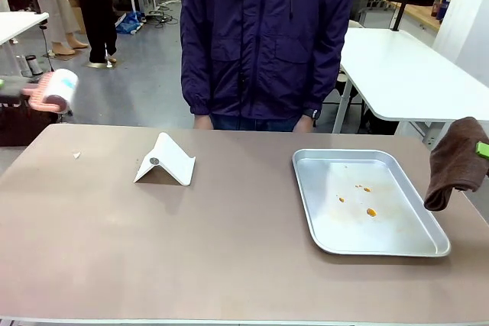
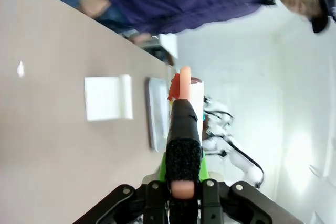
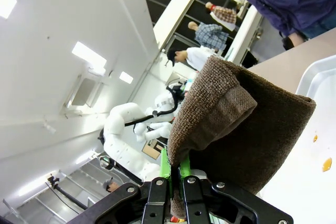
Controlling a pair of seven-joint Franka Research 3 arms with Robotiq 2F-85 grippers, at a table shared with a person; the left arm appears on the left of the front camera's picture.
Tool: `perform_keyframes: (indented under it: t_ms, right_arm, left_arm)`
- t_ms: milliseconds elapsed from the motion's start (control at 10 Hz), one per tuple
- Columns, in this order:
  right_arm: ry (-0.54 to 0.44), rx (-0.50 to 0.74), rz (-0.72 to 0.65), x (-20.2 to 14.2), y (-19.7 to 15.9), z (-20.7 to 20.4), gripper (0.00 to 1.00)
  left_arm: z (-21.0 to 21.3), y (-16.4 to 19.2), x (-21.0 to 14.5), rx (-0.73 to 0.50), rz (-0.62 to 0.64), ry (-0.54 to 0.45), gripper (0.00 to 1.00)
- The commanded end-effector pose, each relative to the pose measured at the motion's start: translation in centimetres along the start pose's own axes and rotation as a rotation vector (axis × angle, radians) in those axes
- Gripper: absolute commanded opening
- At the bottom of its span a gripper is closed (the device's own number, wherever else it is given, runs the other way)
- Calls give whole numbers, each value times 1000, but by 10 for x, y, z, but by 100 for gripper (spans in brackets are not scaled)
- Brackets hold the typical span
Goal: Clean the surface of the table.
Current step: If a person points to the right, clean the right side of the table with your right hand, and if they point to the left, clean the left side with your left hand.
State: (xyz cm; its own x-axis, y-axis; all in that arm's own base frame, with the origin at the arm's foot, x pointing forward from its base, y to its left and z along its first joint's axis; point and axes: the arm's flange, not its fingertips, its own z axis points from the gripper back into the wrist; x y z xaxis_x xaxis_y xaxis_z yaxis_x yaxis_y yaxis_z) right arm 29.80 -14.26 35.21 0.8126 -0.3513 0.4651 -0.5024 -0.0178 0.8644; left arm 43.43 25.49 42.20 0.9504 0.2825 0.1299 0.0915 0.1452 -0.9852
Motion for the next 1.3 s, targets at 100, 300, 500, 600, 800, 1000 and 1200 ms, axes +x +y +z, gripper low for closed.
perform_keyframes:
  t_ms: [100, 300, 500, 600, 800, 1000, 1200]
  right_arm:
    - [3, 14, -20, 1, 5, -1, 0]
    - [3, 14, -20, 1, 5, -1, 0]
    - [3, 14, -20, 1, 5, -1, 0]
    - [3, 14, -20, 1, 5, -1, 0]
    - [3, 14, -20, 1, 5, -1, 0]
    - [3, 14, -20, 1, 5, -1, 0]
    - [3, 14, -20, 1, 5, -1, 0]
  left_arm:
    - [62, 1, -54, -102, -47, 34, 3]
    - [98, 8, -98, 17, -99, -21, 3]
    - [126, 21, -125, 48, -112, -58, 3]
    - [137, 31, -129, 30, -96, -61, 3]
    - [139, 24, -127, 49, -85, -59, 3]
    - [139, 24, -127, 49, -85, -59, 3]
    - [139, 24, -127, 49, -85, -59, 3]
